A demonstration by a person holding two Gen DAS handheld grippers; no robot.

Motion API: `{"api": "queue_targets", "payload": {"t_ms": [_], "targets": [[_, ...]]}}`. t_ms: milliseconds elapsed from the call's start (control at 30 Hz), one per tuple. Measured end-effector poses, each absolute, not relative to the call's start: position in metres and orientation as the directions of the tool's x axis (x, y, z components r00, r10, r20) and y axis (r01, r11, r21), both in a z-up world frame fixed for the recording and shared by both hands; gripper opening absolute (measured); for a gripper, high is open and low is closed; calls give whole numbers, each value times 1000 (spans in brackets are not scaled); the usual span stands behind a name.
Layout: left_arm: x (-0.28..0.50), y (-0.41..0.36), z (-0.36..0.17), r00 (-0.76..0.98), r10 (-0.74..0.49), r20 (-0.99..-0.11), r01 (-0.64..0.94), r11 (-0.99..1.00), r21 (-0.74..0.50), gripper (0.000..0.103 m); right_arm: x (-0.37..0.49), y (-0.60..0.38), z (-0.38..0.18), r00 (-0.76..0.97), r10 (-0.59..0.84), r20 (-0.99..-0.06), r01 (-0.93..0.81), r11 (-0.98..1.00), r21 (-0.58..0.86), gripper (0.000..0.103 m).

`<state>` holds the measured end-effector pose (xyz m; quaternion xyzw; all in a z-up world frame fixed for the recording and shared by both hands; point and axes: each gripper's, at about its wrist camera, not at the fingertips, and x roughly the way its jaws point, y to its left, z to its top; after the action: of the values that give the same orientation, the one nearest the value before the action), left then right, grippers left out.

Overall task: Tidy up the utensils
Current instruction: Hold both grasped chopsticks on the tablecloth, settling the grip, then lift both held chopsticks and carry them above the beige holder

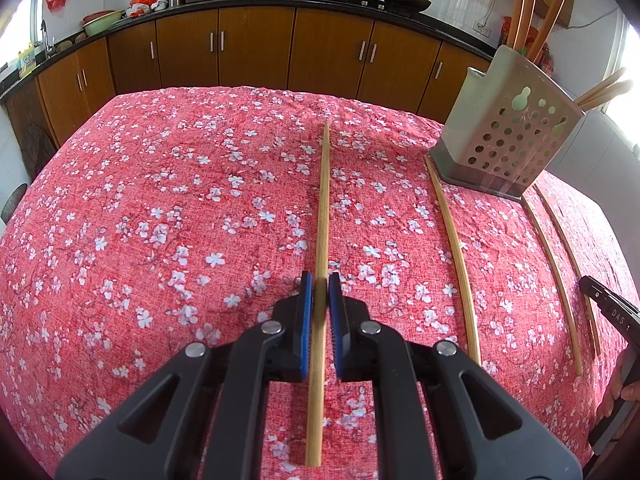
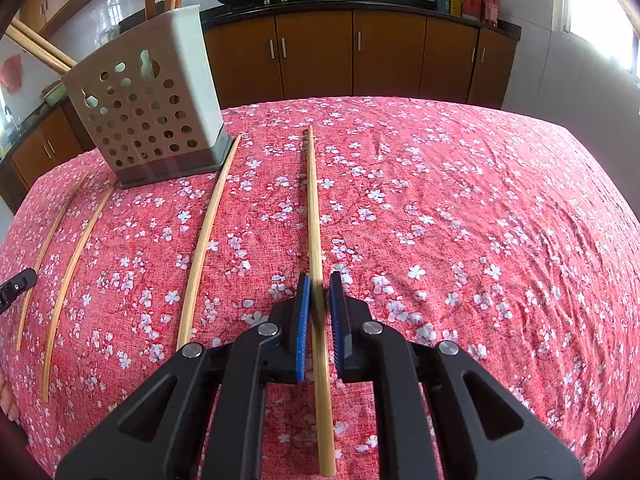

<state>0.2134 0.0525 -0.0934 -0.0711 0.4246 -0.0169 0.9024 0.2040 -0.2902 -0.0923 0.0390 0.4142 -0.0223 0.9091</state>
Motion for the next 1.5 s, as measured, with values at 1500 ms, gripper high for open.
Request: {"api": "queue_targets", "payload": {"t_ms": [1500], "targets": [[177,27,93,866,-215,-452,165,975,-150,8,158,-308,62,914,109,-391,-25,976,214,8]]}}
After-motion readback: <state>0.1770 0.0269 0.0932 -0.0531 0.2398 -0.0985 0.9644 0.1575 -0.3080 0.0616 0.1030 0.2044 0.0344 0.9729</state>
